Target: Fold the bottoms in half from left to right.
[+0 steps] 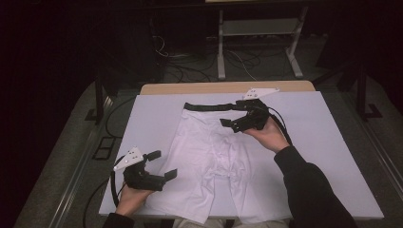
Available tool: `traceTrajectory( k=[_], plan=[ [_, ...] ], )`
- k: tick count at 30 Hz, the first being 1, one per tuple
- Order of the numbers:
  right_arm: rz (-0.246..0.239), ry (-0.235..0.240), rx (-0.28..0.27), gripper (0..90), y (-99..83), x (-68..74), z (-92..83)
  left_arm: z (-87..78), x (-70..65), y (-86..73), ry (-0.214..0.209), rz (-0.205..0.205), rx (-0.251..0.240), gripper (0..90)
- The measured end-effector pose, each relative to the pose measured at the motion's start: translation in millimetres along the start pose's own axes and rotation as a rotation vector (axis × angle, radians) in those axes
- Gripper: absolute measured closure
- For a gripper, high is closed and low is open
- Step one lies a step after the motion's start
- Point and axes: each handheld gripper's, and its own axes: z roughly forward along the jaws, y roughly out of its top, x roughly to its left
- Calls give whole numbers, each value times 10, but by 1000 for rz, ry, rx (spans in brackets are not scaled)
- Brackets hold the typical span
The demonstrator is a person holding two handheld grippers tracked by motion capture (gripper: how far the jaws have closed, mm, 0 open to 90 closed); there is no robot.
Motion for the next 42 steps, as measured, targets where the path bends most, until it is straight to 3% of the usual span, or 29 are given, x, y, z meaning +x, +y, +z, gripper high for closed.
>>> traceTrajectory(
  k=[23, 42],
  plan=[
    [-12, -2, 19, 0, 210, -31, 228, 1, -1, 0, -2, 1, 1, 0],
    [-23, 19, 70, 0, 295, -32, 596, -1, 1, 0, -6, 3, 2, 0]
  ],
)
